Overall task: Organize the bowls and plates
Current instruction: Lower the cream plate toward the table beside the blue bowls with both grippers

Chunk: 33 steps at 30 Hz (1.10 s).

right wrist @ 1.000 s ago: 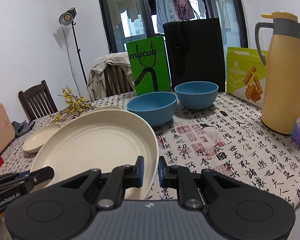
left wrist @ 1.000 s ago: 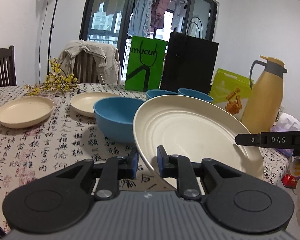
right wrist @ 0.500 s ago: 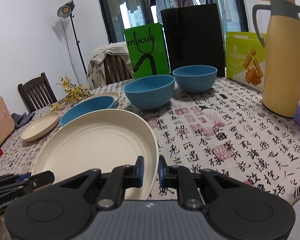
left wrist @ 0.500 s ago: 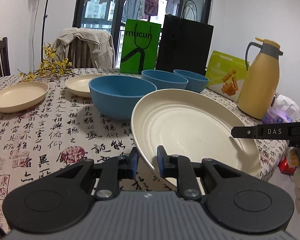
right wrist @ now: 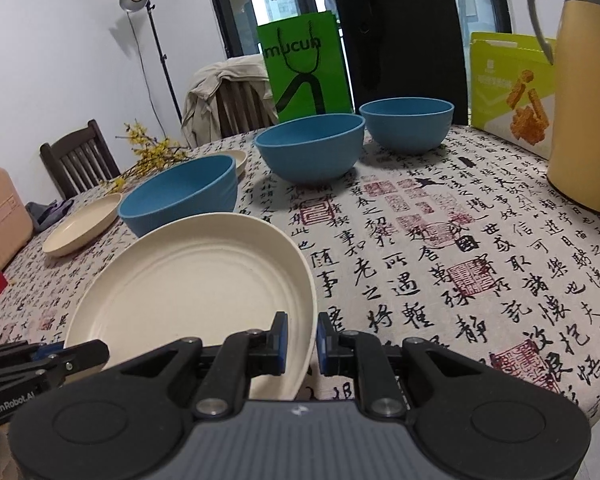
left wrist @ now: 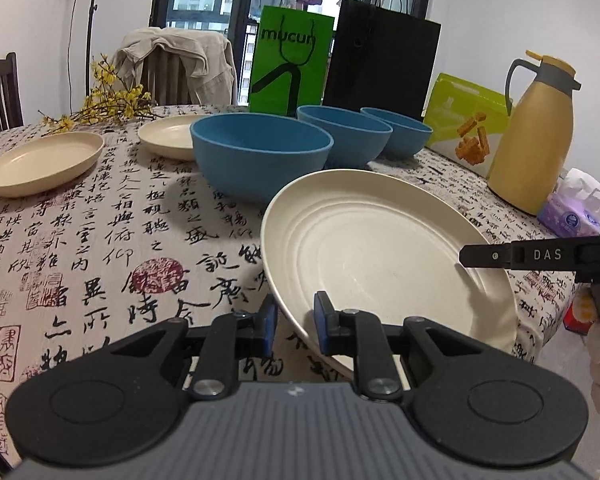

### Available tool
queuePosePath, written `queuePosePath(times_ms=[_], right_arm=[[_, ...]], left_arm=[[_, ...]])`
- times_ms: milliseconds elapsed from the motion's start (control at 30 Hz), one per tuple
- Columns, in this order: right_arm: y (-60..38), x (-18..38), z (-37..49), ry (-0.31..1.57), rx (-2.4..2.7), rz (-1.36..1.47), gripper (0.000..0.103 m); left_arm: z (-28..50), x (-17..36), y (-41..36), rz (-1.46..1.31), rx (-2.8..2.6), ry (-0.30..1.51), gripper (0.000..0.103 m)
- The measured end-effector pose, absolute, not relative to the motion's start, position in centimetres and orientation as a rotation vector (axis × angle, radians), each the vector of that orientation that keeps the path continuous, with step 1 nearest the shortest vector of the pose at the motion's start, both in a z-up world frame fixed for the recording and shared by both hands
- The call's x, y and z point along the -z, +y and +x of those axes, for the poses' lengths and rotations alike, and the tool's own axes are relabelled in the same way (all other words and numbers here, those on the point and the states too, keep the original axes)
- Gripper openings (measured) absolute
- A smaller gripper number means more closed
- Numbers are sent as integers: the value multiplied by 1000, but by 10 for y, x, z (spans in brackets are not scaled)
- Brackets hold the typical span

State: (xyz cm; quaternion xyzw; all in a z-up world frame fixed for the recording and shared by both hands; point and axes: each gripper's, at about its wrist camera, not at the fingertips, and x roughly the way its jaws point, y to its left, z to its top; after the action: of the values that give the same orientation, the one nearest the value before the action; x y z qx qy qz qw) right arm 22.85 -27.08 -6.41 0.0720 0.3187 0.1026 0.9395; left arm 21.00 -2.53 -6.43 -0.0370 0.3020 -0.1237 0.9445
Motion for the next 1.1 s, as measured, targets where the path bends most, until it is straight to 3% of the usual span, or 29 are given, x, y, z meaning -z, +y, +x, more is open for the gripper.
queuePosePath(times_ms=[900, 1067, 1100], right_arm=[[-266, 78, 248, 711, -271, 59, 19], [-272, 75, 244, 678, -312, 114, 35], [-272, 74, 242, 661, -312, 114, 38]], left_arm=[[233, 69, -25, -101, 216, 726, 20], [231, 66, -18, -129, 233, 694, 25], [229, 65, -16, -132, 233, 676, 31]])
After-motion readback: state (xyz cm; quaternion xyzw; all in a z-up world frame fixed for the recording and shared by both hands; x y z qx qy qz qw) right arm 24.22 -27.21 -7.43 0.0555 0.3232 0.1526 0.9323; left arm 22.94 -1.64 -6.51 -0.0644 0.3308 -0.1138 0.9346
